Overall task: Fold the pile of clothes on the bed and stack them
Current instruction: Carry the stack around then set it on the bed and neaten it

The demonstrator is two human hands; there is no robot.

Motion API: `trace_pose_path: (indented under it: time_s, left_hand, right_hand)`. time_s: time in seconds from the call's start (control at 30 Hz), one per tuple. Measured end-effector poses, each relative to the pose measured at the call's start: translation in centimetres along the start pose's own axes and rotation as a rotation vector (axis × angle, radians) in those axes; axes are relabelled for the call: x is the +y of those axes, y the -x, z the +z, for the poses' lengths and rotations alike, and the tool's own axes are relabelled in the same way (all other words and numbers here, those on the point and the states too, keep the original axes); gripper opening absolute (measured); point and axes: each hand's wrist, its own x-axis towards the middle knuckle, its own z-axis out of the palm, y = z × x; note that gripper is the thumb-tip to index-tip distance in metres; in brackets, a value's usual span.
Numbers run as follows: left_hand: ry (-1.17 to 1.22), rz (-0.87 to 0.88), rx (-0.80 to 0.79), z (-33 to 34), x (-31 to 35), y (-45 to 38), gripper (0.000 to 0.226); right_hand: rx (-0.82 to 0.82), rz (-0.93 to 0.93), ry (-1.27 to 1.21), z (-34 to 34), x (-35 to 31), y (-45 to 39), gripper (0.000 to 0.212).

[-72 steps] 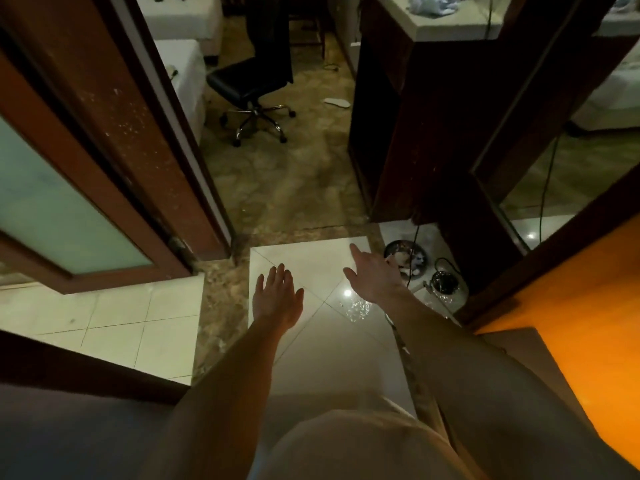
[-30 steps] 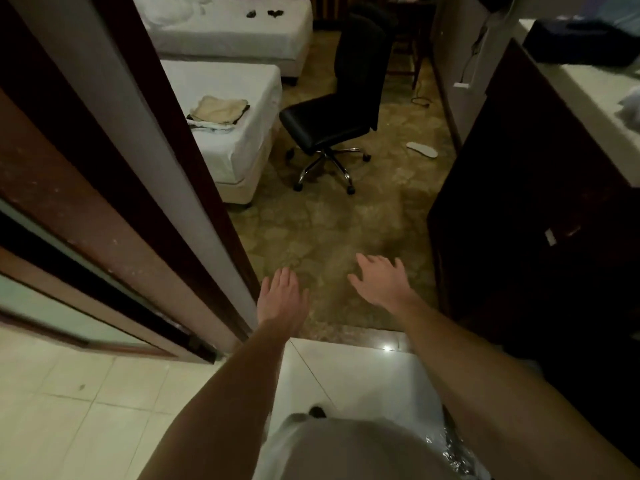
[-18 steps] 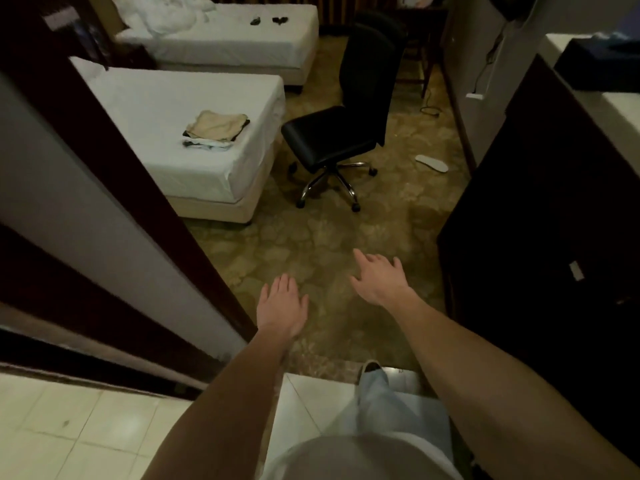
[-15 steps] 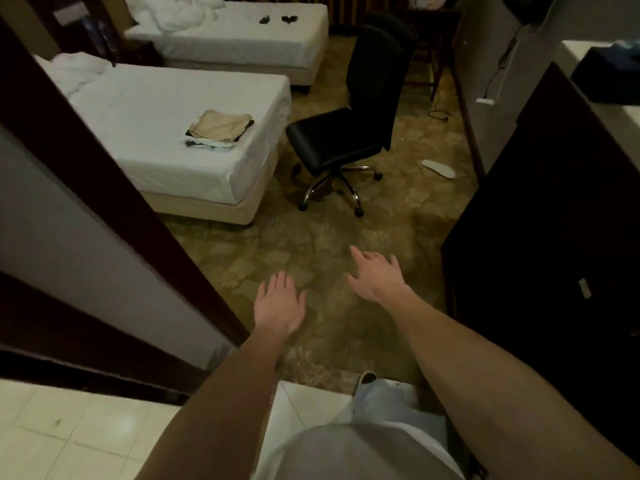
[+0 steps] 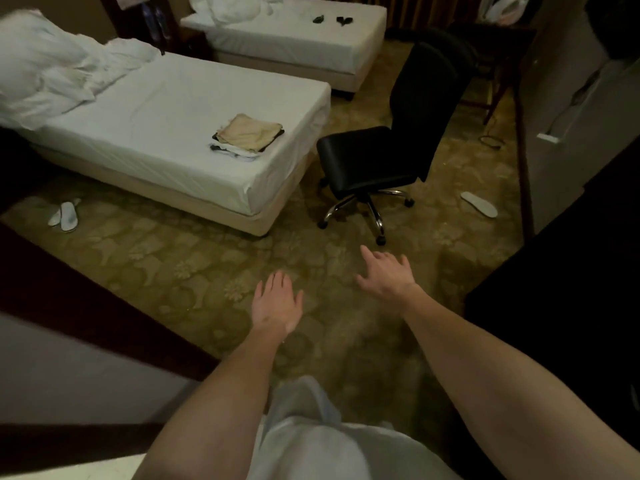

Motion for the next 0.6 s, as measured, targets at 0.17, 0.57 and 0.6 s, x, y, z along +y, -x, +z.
trace_pose_path:
  time_s: [0.17,0.57,0.6]
  left_hand:
    - [0.023,-0.031,-0.017,-0.4,-0.5,-6.7,0.064]
    - [0.058,-0.148,0.01,-5.3,-5.8,-22.8,0.063]
    - [0.061,-0.154,0.009,-5.6,-6.3,-23.8,0.063]
  right_hand:
    - [-0.014,-0.031,0.027,-1.4,-0.6,-7.7,0.076]
    - [0.037,-0.144,0.062,-7.3,-7.0,-26.1,0.073]
    - [0.034,-0.156,0.058,-7.6,-7.5,-27.2,0.072]
